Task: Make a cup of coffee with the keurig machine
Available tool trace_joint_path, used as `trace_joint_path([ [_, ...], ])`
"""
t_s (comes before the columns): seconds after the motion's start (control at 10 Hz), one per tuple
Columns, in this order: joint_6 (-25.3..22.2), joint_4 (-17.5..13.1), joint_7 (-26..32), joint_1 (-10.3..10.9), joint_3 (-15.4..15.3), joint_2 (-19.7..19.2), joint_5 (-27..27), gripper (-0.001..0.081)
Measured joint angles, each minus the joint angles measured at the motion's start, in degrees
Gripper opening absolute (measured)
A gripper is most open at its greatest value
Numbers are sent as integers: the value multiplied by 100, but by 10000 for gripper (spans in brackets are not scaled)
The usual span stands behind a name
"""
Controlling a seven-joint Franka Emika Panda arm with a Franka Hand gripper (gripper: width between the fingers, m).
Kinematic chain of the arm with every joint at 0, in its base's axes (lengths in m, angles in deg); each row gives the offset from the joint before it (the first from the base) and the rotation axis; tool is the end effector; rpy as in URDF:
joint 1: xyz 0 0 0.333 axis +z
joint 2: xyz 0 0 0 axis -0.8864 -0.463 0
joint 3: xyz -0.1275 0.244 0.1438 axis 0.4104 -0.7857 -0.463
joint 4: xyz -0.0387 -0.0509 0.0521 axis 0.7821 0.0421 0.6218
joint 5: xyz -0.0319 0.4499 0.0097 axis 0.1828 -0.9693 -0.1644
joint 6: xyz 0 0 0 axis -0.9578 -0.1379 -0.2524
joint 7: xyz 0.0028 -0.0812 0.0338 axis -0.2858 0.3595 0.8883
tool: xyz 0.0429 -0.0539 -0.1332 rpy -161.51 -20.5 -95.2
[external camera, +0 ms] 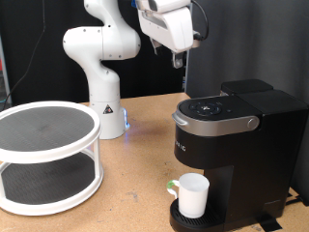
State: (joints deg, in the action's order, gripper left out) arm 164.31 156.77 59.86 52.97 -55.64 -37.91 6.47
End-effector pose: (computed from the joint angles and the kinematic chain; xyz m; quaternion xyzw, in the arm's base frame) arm 0.4815 0.0497 0.4380 -0.9082 -0.4044 -0.0406 0.0997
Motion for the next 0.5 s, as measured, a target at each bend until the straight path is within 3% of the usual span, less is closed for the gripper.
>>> trace_joint_path([
  [0.2,-102,-143,55,3,-169,-54,424,803],
  [0.5,-106,-490,-294,3,-256,-261,354,803],
])
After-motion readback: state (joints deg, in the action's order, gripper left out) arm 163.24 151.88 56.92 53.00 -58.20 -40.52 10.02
